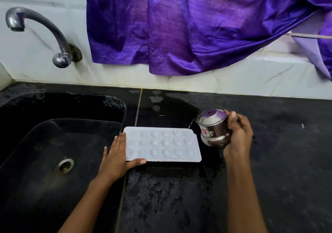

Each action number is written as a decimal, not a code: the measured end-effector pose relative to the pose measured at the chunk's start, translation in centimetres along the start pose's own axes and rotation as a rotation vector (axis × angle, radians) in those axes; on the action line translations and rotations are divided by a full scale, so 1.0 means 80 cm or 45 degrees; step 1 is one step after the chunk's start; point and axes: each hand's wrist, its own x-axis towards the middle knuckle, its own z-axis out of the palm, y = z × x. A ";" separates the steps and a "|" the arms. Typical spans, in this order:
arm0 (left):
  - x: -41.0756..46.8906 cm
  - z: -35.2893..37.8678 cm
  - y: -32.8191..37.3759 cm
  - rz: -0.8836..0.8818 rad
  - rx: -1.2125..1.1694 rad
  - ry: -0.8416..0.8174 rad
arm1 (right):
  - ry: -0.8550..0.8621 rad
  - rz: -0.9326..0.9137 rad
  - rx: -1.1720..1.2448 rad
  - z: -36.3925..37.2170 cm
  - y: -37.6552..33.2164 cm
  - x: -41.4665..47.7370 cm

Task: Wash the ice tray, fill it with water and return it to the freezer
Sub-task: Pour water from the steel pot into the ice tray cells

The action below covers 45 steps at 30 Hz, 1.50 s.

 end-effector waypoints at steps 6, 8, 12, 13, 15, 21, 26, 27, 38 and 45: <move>0.001 0.000 0.000 -0.002 0.013 -0.008 | -0.042 0.061 0.066 0.008 0.003 -0.003; 0.001 0.000 -0.001 -0.001 0.016 -0.009 | -0.063 0.067 0.062 0.013 0.003 -0.005; 0.000 0.001 -0.002 0.005 0.004 -0.003 | -0.100 0.059 0.020 0.020 0.005 -0.007; 0.000 0.001 -0.002 0.006 0.000 -0.002 | -0.106 0.060 0.004 0.021 0.005 -0.008; 0.001 0.001 -0.003 0.009 -0.003 -0.001 | -0.112 0.062 -0.029 0.021 0.005 -0.010; 0.001 0.002 -0.003 0.016 -0.014 0.016 | -0.116 0.090 -0.069 0.025 0.001 -0.014; 0.000 0.002 -0.001 0.023 0.002 0.025 | -0.099 0.083 -0.111 0.025 0.000 -0.014; 0.000 0.002 -0.001 0.025 0.003 0.028 | -0.095 0.081 -0.119 0.025 0.000 -0.013; 0.004 0.004 -0.007 0.074 -0.079 -0.002 | -0.096 0.048 -0.146 0.020 -0.002 -0.009; 0.004 0.005 -0.008 0.077 -0.077 0.009 | -0.099 0.045 -0.148 0.022 -0.005 -0.011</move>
